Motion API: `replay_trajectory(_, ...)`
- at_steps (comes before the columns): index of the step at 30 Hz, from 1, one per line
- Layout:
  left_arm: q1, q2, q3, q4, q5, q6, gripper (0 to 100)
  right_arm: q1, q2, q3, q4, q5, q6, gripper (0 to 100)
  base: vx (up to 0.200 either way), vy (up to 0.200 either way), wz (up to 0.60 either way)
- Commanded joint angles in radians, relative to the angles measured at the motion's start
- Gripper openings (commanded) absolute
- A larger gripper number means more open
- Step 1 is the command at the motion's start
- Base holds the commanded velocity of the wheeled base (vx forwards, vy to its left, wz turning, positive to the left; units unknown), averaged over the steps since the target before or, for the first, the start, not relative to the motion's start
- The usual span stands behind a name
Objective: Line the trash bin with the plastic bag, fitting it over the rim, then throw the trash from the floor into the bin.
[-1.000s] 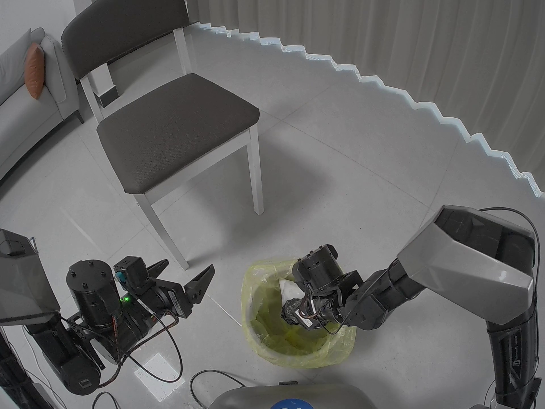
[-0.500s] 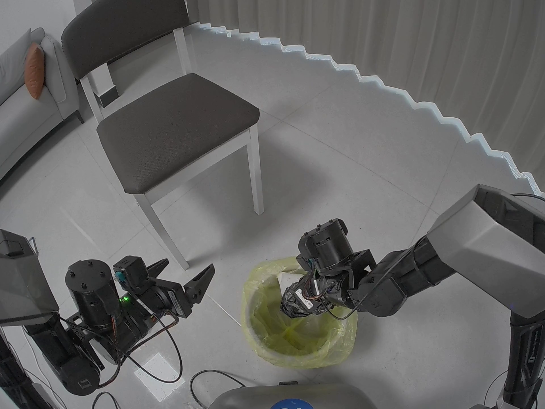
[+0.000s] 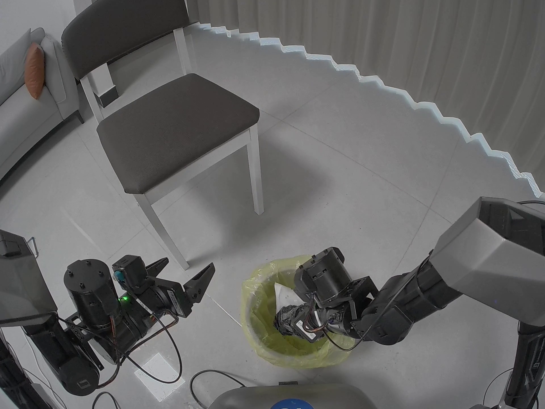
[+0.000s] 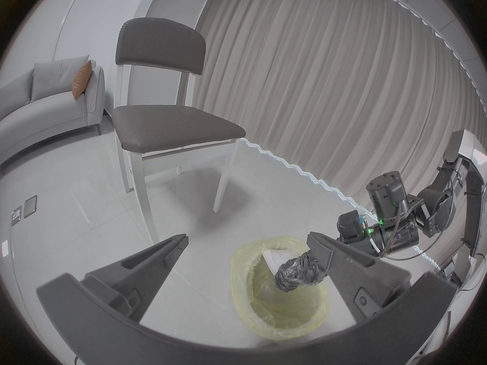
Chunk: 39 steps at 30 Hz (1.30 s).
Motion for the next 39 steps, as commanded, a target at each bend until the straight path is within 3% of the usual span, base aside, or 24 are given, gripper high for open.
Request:
replay_trajectory(1,0.000,-0.003,0.000,-0.010,0.000,-0.001,100,0.015,0.001,0.020,-0.001,0.000,-0.002,0,0.000,0.000,0.00)
replay_trajectory(12,0.000,-0.008,0.000,-0.010,0.000,-0.001,100,0.004,0.110,-0.049,-0.003,0.000,-0.002,0,0.000,0.000,0.00)
replay_trajectory(27,0.000,-0.009,-0.001,-0.010,0.000,-0.001,100,-0.119,0.131,-0.067,-0.001,0.000,-0.011,0,0.000,0.000,0.00)
replay_trajectory(33,0.003,-0.011,-0.001,-0.010,0.000,-0.002,100,-0.079,0.140,-0.087,0.005,0.000,-0.011,0,0.000,0.000,0.00)
replay_trajectory(39,0.004,-0.009,-0.001,-0.010,-0.001,-0.002,100,0.029,0.143,-0.101,0.010,0.000,-0.009,0,0.000,0.000,0.00)
